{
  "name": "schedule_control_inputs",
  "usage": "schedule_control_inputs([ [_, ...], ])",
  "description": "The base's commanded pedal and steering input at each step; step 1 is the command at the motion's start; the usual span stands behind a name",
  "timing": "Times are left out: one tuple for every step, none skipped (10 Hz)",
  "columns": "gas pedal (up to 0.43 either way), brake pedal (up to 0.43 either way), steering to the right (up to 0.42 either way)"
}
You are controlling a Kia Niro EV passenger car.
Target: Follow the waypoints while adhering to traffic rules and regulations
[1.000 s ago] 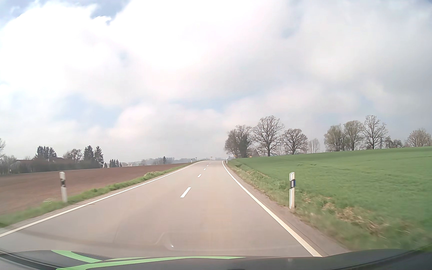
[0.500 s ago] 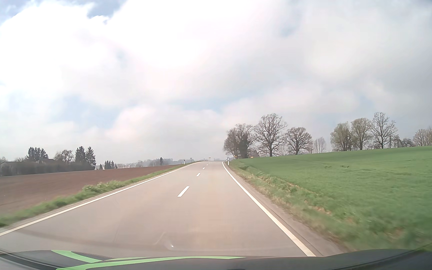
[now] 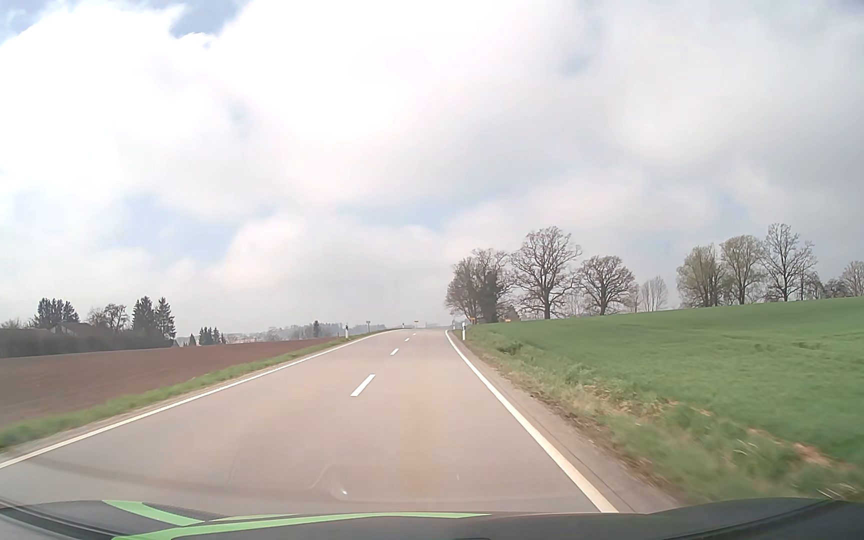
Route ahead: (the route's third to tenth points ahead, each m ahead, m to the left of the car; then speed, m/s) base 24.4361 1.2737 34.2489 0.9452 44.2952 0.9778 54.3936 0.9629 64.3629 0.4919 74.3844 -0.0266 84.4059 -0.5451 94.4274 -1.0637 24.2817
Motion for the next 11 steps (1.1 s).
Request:
schedule_control_inputs([
  [0.22, 0.0, 0.001],
  [0.22, 0.0, 0.001],
  [0.22, 0.0, 0.001],
  [0.22, 0.0, 0.001],
  [0.22, 0.0, 0.001],
  [0.22, 0.0, 0.001],
  [0.22, 0.0, 0.001],
  [0.22, 0.0, 0.001],
  [0.22, 0.0, 0.001],
  [0.22, 0.0, 0.001],
  [0.22, 0.0, 0.001],
])
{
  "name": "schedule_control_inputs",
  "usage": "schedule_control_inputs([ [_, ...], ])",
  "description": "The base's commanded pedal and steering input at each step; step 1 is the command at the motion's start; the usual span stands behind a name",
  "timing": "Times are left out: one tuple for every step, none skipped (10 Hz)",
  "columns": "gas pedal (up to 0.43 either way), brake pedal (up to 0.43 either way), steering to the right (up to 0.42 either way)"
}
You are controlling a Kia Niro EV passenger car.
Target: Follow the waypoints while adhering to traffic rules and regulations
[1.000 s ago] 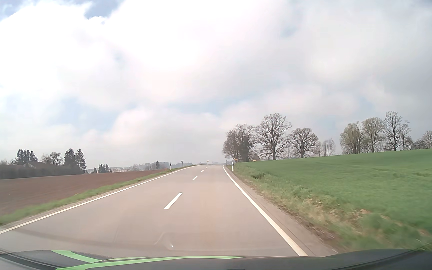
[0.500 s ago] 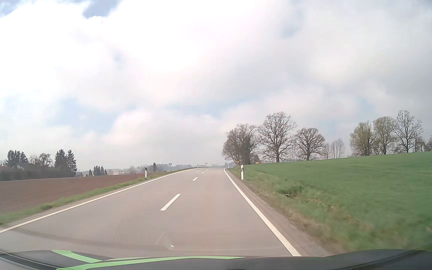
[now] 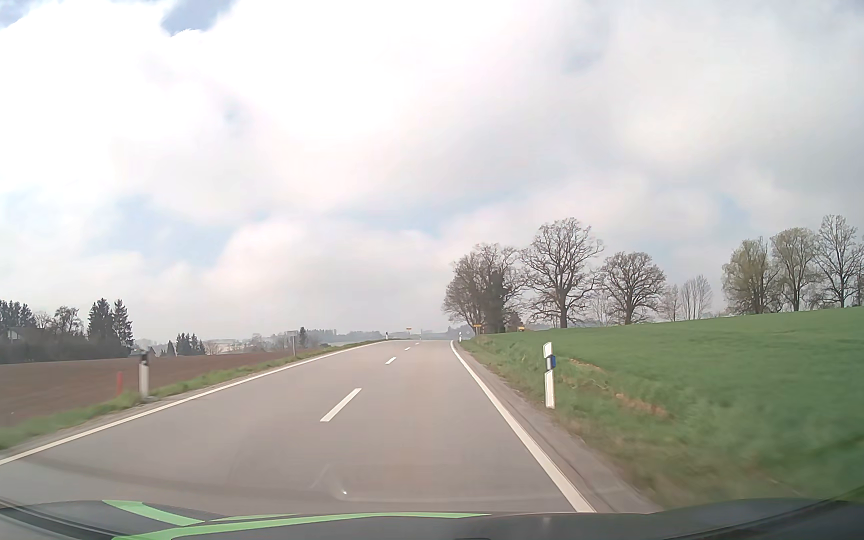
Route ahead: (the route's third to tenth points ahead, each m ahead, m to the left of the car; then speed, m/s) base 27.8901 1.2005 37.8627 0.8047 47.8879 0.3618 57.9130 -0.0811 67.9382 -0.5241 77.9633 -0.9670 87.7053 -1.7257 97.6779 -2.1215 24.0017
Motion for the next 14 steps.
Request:
schedule_control_inputs([
  [0.22, 0.0, 0.001],
  [0.22, 0.0, 0.001],
  [0.22, 0.0, 0.001],
  [0.22, 0.0, 0.002],
  [0.22, 0.0, 0.003],
  [0.22, 0.0, 0.004],
  [0.22, 0.0, 0.004],
  [0.22, 0.0, 0.004],
  [0.22, 0.0, 0.004],
  [0.22, 0.0, 0.004],
  [0.22, 0.0, 0.004],
  [0.209, 0.0, 0.004],
  [0.197, 0.0, 0.004],
  [0.169, 0.0, 0.004],
])
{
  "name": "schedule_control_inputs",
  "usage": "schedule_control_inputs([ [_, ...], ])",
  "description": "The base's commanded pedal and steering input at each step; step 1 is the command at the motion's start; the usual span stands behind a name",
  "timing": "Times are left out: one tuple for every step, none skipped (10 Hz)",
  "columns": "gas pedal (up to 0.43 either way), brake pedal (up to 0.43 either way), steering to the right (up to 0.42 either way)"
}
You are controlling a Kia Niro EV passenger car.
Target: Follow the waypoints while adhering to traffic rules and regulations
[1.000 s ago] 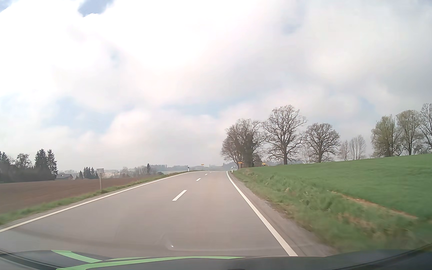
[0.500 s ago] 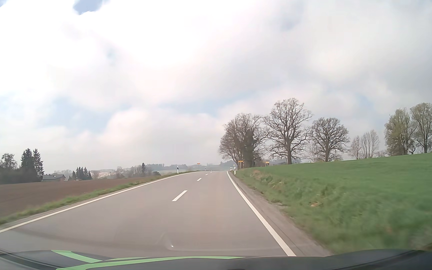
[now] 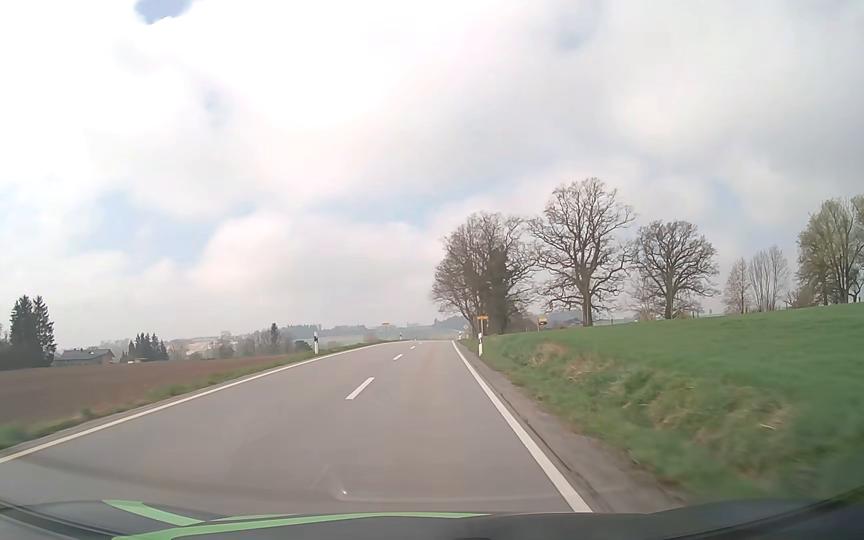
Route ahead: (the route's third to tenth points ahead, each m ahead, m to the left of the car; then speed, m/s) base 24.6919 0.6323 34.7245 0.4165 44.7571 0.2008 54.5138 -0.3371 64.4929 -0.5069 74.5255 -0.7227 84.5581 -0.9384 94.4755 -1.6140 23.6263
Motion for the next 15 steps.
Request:
schedule_control_inputs([
  [0.13, 0.0, 0.004],
  [0.079, 0.0, 0.004],
  [0.039, 0.0, 0.003],
  [0.0, 0.0, 0.003],
  [0.0, 0.0, 0.002],
  [0.0, 0.0, 0.001],
  [0.0, 0.0, 0.001],
  [0.0, 0.0, 0.001],
  [0.0, 0.0, 0.0],
  [0.0, 0.0, 0.001],
  [0.0, 0.0, 0.001],
  [0.0, 0.0, 0.001],
  [0.0, 0.0, 0.001],
  [0.0, 0.0, 0.002],
  [0.0, 0.0, 0.002],
])
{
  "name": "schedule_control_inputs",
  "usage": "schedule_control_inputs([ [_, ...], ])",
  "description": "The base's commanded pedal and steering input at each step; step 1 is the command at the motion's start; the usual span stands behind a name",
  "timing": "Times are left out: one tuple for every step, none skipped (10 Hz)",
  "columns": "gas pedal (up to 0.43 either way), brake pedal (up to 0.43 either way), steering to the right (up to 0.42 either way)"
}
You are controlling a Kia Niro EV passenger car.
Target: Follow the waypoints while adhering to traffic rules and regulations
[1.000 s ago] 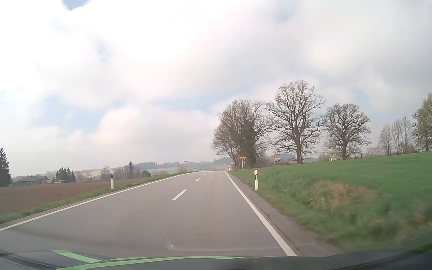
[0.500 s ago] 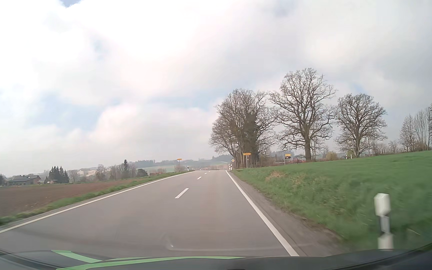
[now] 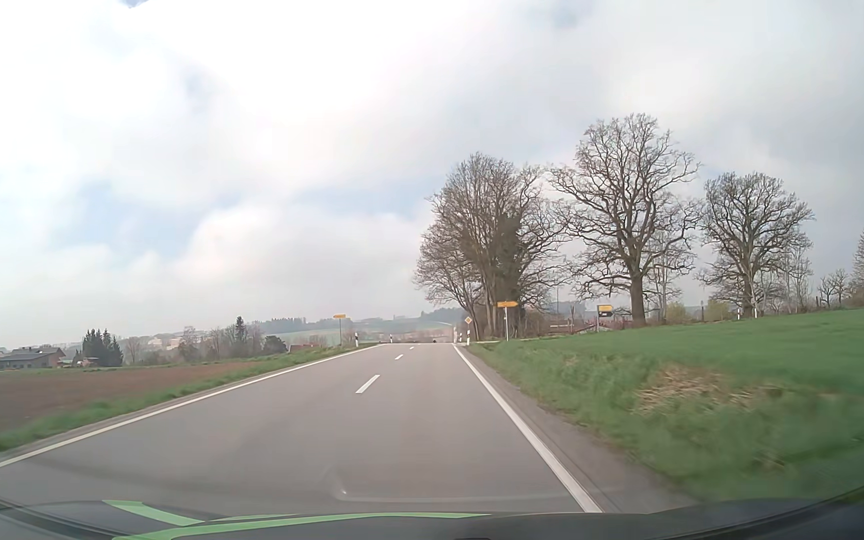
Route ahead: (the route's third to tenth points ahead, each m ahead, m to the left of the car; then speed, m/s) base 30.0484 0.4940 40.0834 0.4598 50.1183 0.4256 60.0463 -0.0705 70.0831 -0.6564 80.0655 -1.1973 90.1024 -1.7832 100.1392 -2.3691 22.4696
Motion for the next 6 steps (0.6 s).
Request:
schedule_control_inputs([
  [0.0, 0.0, 0.003],
  [0.0, 0.0, 0.003],
  [0.0, 0.0, 0.003],
  [0.0, 0.0, 0.003],
  [0.0, 0.0, 0.003],
  [0.0, 0.0, 0.003],
])
